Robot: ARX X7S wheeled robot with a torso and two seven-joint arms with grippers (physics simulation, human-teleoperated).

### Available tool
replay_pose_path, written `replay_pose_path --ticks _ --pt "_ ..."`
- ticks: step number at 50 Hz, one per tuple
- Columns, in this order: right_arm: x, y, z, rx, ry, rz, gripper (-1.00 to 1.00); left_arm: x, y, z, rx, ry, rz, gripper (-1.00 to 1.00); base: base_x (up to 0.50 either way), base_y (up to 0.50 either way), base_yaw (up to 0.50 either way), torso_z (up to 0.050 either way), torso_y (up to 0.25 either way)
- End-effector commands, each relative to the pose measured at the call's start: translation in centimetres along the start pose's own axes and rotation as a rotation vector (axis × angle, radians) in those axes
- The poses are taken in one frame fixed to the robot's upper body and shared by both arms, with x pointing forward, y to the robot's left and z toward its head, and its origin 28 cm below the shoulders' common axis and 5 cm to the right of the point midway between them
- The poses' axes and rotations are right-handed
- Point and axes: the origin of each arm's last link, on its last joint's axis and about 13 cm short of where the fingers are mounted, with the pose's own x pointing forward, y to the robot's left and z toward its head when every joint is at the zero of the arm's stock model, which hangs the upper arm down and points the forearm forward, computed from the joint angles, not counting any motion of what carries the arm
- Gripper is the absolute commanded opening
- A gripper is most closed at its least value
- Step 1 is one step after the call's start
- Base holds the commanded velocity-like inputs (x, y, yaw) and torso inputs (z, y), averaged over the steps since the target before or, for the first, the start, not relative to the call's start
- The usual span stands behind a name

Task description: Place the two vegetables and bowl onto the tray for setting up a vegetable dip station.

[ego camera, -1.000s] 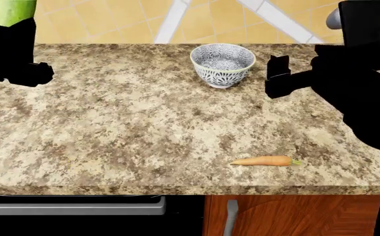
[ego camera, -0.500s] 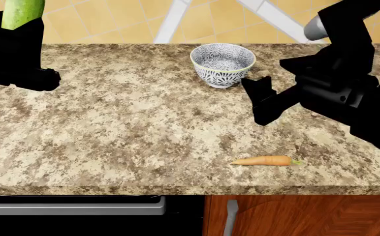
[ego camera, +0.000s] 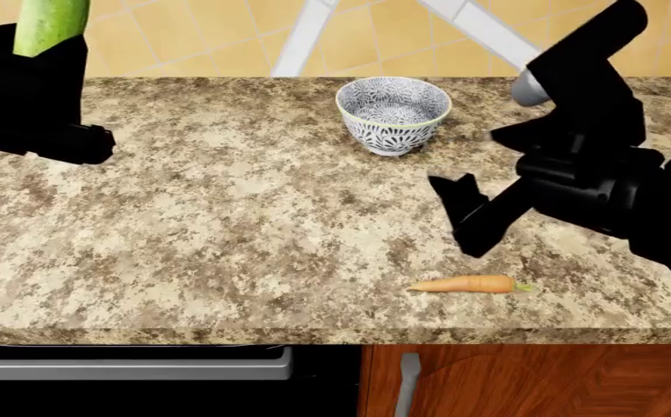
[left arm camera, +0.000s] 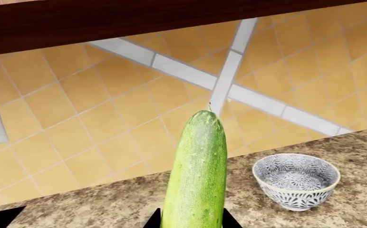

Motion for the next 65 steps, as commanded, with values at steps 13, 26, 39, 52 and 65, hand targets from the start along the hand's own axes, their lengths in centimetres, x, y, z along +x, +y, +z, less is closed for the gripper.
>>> replay_pose_path --ticks 13,26,39,52,65 --pt "-1.3 -0.3 1.2 -0.143 0.177 -0.081 1.00 -0.1 0.0 0.0 -0.012 -0.007 0.003 -1.00 0.00 0.00 0.00 0.000 0.000" --pt "-2.4 -0.4 2.0 -0.101 0.201 -0.056 1.00 0.0 -0.1 -0.1 -0.011 -0.004 0.003 -1.00 0.00 0.00 0.00 0.000 0.000" --pt "-2.8 -0.3 1.3 -0.071 0.244 -0.009 1.00 0.0 -0.1 -0.3 -0.012 -0.001 0.003 -1.00 0.00 0.00 0.00 0.000 0.000" --pt "-2.0 -0.1 0.8 -0.098 0.322 0.006 1.00 0.1 0.0 -0.5 -0.017 0.002 0.003 -1.00 0.00 0.00 0.00 0.000 0.000" --pt "-0.9 0.3 0.1 -0.115 0.384 0.044 1.00 0.1 -0.1 -0.5 -0.018 0.001 0.002 -1.00 0.00 0.00 0.00 0.000 0.000"
